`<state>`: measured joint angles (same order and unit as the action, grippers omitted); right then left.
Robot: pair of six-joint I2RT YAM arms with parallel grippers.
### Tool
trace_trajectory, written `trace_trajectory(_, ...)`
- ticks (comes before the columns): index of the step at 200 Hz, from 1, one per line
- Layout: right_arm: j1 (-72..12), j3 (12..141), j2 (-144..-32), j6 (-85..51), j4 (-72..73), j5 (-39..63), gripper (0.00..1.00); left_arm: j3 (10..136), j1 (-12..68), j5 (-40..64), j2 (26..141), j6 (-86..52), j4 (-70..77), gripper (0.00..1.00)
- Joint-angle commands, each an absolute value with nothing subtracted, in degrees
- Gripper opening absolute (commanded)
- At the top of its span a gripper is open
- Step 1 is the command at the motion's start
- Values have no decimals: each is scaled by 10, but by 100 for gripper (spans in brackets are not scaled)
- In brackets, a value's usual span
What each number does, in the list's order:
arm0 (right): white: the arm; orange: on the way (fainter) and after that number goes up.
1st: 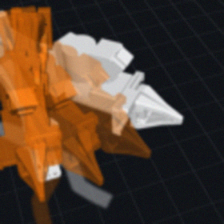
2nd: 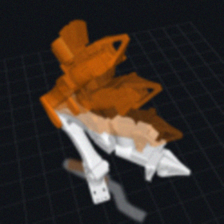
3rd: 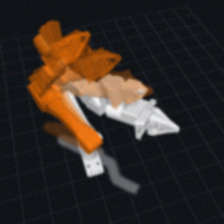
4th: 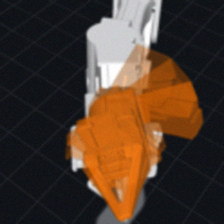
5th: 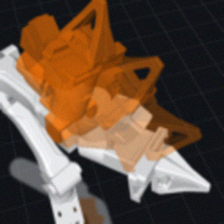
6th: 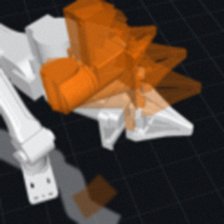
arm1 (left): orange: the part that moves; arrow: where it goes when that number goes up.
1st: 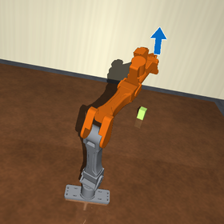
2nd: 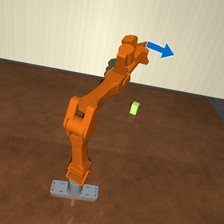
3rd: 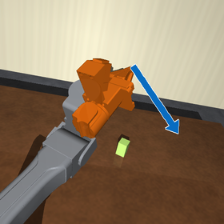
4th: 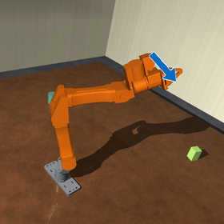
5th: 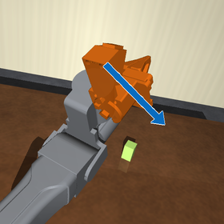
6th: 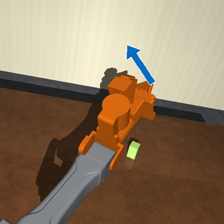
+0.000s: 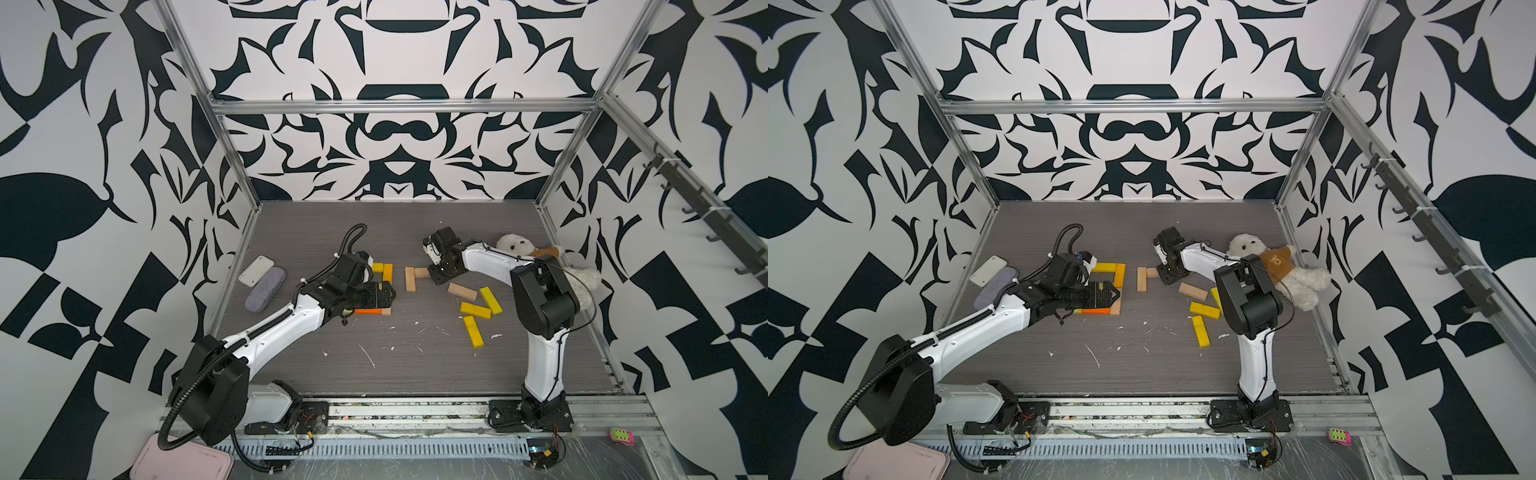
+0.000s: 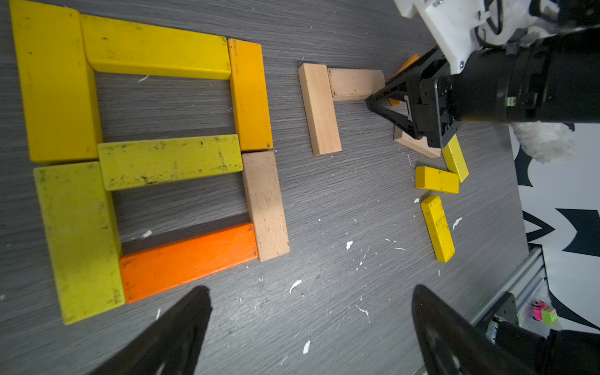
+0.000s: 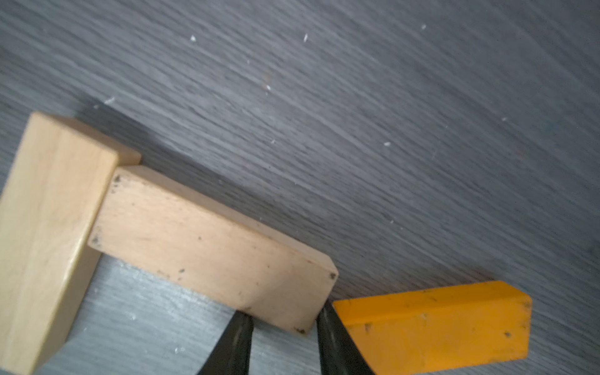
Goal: Assemble the number 8 with building blocks
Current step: Assemble the building block at the center of the board, then pick up the building block from the center of the board.
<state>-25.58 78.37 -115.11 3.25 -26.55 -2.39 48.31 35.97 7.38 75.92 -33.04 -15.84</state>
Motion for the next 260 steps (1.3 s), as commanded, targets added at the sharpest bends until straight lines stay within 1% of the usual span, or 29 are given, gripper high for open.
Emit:
trace_trajectory(1,-254,791,-1146,30,-278,-29,39,485,358,78,754,-334,-168,99)
trace_trajectory(9,-254,790,-1142,22,-275,-27,42,485,358,80,754,-334,-168,99)
trace_trajectory(38,-254,785,-1109,-15,-265,7,45,486,358,80,752,-334,-168,99)
trace_trajectory(78,-253,775,-1046,-74,-261,23,46,485,358,82,747,-335,-167,99)
trace_trajectory(115,-243,769,-999,-146,-271,-18,48,482,358,88,741,-337,-161,99)
trace_trajectory(126,-235,759,-986,-176,-267,-41,51,479,358,86,736,-339,-159,99)
trace_trajectory(140,-224,745,-973,-207,-260,-67,56,475,359,84,736,-339,-153,99)
trace_trajectory(142,-223,744,-972,-212,-259,-69,57,474,358,85,721,-339,-152,99)
trace_trajectory(166,-202,728,-972,-255,-258,-80,63,461,358,88,698,-338,-137,99)
trace_trajectory(211,-176,697,-998,-315,-225,-91,65,450,358,87,684,-337,-129,99)
trace_trajectory(260,-173,706,-1050,-331,-188,-53,69,459,359,92,695,-335,-132,99)
